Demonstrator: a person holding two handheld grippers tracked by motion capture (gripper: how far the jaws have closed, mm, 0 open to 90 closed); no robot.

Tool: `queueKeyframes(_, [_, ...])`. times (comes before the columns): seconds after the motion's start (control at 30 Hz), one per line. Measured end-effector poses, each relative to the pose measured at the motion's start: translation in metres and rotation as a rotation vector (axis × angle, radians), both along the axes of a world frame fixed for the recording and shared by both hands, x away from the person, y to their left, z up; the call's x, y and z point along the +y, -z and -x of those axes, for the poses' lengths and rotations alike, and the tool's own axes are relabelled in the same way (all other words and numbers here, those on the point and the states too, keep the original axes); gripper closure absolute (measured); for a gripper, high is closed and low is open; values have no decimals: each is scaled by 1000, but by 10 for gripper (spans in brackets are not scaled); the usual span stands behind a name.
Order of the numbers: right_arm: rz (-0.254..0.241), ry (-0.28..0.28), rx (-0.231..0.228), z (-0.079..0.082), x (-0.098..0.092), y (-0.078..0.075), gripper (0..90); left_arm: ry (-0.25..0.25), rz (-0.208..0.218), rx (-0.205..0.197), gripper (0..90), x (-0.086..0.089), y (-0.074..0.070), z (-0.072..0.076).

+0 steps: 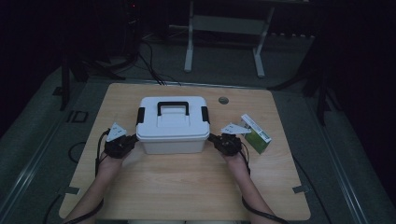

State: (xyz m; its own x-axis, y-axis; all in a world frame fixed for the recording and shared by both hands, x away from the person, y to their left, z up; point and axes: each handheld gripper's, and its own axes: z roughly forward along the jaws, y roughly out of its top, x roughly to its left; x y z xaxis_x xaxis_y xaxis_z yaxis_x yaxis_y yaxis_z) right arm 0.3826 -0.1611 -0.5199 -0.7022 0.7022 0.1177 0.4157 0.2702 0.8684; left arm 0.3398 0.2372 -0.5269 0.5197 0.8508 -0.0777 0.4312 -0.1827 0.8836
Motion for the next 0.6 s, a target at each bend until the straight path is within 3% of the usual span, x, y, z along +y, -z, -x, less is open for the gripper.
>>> queueKeyframes(0.6, [-15,-34,8,35,-26,2,900,58,5,1,895,-18,0,19])
